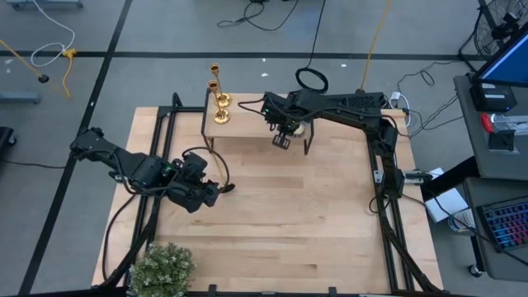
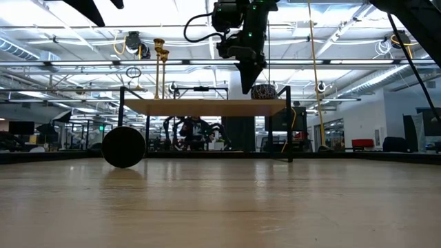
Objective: Pick & Place candle stick holders
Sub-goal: Put the red white scented candle on the shelf
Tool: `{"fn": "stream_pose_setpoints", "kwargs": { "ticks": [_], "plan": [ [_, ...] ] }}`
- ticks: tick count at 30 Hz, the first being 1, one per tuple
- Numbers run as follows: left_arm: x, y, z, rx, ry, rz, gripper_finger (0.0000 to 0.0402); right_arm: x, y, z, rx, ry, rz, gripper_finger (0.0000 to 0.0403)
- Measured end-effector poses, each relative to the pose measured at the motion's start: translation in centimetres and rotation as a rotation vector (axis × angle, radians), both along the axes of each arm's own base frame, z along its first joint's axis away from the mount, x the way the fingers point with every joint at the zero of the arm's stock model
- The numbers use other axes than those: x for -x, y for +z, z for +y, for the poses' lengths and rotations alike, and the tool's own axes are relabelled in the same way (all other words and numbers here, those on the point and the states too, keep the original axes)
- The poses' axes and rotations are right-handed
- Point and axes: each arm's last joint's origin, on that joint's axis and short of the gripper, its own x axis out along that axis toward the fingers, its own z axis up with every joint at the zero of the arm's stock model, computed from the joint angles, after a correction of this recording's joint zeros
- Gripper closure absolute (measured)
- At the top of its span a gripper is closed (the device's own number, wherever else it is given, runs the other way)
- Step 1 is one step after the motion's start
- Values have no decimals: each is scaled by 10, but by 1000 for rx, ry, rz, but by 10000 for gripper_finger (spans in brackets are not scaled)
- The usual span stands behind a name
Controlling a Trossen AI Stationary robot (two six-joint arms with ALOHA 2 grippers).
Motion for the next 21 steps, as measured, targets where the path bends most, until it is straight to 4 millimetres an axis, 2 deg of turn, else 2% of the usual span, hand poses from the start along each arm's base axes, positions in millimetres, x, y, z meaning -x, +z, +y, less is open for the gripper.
{"fn": "stream_pose_setpoints", "kwargs": {
  "ticks": [21],
  "plan": [
    [0, 0, 0, -14, -13, 6, 128, 1, 0, 0, 41, -11, 31, 403]
  ]
}}
